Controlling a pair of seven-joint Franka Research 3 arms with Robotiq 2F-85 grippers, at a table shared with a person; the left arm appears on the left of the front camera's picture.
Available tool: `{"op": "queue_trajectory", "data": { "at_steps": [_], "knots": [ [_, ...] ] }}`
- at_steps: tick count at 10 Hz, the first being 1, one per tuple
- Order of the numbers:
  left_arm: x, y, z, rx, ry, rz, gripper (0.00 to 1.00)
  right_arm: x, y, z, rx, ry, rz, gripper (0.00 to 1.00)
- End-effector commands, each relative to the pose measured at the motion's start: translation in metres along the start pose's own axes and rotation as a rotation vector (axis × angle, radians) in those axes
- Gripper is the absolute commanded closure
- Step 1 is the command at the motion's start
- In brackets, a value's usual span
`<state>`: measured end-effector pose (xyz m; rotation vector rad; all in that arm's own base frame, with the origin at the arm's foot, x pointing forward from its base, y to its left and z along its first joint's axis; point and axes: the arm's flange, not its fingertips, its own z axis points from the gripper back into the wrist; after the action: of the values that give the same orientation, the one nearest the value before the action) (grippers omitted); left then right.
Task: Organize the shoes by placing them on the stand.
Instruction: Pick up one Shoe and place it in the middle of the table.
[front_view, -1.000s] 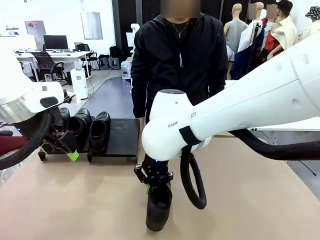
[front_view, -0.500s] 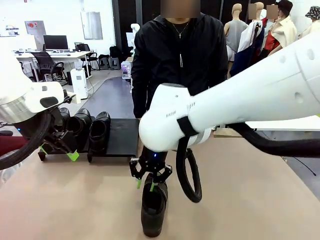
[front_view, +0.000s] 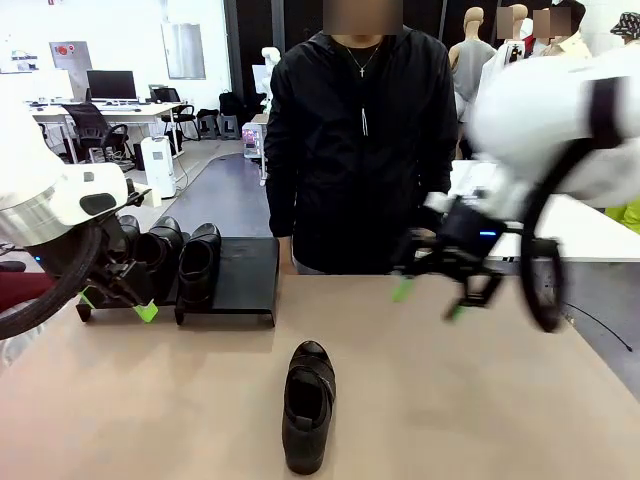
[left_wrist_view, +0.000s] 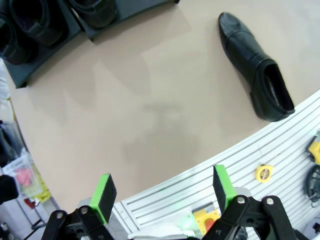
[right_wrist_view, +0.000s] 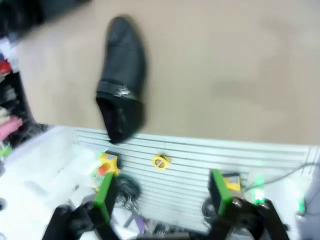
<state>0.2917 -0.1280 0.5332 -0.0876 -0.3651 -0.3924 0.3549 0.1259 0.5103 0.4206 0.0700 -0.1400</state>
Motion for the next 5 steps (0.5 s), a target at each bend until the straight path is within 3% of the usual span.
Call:
{"op": "queue_trajectory", "data": {
  "at_steps": [1, 2, 3, 5],
  "knots": [
    [-0.001, -0.001, 0.001, -0.011, -0.005, 0.015, 0.00, -0.013, -0.073, 0.023, 0.015, -0.027, 0.058, 0.00],
    [-0.001, -0.001, 0.001, -0.011, -0.005, 0.015, 0.00, -0.019, -0.112, 0.036, 0.052, -0.062, 0.066, 0.00],
    [-0.001, -0.001, 0.001, -0.011, -0.005, 0.015, 0.00, -0.026, -0.153, 0.050, 0.170, -0.090, 0.077, 0.00],
    [-0.001, -0.001, 0.001, -0.011, -0.005, 0.015, 0.00, -0.042, -0.191, 0.060, 0.270, -0.152, 0.102, 0.00]
  ]
}}
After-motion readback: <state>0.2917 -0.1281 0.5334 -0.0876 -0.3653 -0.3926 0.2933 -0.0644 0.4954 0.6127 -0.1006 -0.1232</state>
